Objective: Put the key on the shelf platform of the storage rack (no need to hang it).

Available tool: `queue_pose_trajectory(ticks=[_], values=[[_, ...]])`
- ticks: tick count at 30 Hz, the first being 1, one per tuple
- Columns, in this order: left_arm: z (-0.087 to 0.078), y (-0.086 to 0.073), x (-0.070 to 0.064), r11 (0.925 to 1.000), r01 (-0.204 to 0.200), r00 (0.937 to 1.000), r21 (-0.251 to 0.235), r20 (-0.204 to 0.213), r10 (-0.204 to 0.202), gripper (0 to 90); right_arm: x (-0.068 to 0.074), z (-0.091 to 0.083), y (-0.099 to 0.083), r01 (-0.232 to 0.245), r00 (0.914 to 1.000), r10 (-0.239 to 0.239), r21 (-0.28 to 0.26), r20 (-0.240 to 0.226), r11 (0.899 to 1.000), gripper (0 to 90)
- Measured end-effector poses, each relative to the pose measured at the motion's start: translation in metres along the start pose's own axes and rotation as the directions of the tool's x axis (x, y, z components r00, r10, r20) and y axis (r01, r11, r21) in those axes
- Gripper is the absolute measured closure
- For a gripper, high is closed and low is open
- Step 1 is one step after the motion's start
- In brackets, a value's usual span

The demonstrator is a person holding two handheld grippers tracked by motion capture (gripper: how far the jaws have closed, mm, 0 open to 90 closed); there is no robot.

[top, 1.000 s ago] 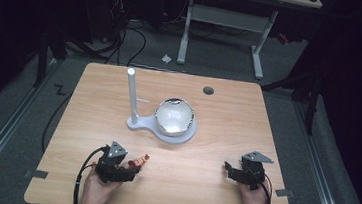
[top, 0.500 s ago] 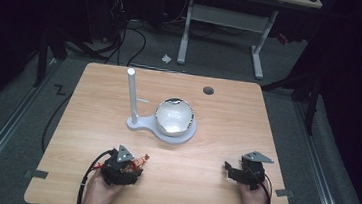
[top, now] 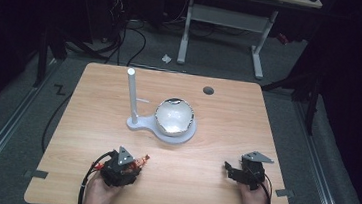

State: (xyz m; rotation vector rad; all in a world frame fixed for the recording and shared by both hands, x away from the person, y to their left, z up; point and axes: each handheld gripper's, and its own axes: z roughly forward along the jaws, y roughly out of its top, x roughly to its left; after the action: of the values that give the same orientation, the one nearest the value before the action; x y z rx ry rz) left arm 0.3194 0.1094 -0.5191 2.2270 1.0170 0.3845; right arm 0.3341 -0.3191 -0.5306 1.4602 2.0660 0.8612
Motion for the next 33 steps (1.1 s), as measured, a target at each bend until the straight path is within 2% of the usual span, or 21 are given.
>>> queue_pose_trajectory(ticks=[3,5,10,14,18,20,21,23,25,28,33], values=[[-0.007,0.006,-0.001,0.9993,-0.025,0.9996,-0.029,-0.01,0.025,51.0,0.0,0.0,0.0,-0.001,1.0,0.001,0.0,0.001,1.0,26.7],[-0.016,0.013,0.004,0.9988,-0.01,0.9999,-0.048,0.009,0.01,51.1,0.0,0.0,0.0,-0.002,1.0,0.002,0.0,0.001,1.0,26.7],[-0.028,0.026,0.011,0.9984,0.001,0.9993,-0.056,0.036,0.001,51.1,0.0,0.0,0.0,-0.002,1.0,0.002,0.0,0.001,1.0,26.8],[-0.036,0.035,0.015,0.9974,-0.002,0.9993,-0.072,0.036,0.005,51.2,0.0,0.0,0.0,-0.002,1.0,0.002,0.0,0.001,1.0,26.7],[-0.046,0.045,0.022,0.9949,0.024,0.9978,-0.098,0.064,-0.018,51.2,0.0,0.0,0.0,-0.002,1.0,0.002,0.0,0.001,1.0,26.7],[-0.051,0.05,0.025,0.9956,0.029,0.9977,-0.089,0.063,-0.023,51.3,0.0,0.0,0.0,-0.001,1.0,0.001,0.0,0.001,1.0,26.7],[-0.055,0.056,0.028,0.9957,0.03,0.9969,-0.088,0.075,-0.023,51.3,0.0,0.0,0.0,0.001,1.0,-0.001,0.0,-0.001,1.0,26.8],[-0.059,0.059,0.029,0.9956,0.021,0.9977,-0.091,0.066,-0.015,51.3,0.0,0.0,0.0,0.004,1.0,-0.004,0.0,-0.004,1.0,26.8],[-0.067,0.069,0.034,0.9929,0.03,0.9965,-0.115,0.081,-0.02,51.3,0.0,0.0,0.0,0.002,1.0,-0.002,0.001,-0.004,1.0,26.7],[-0.071,0.074,0.036,0.9911,0.03,0.996,-0.13,0.088,-0.019,51.4,0.0,0.0,0.0,0.003,1.0,-0.003,0.001,-0.004,1.0,26.8],[-0.078,0.085,0.038,0.99,0.037,0.9914,-0.136,0.129,-0.02,51.4,0.0,0.0,0.0,0.001,1.0,-0.001,0.001,-0.002,1.0,27.4]])
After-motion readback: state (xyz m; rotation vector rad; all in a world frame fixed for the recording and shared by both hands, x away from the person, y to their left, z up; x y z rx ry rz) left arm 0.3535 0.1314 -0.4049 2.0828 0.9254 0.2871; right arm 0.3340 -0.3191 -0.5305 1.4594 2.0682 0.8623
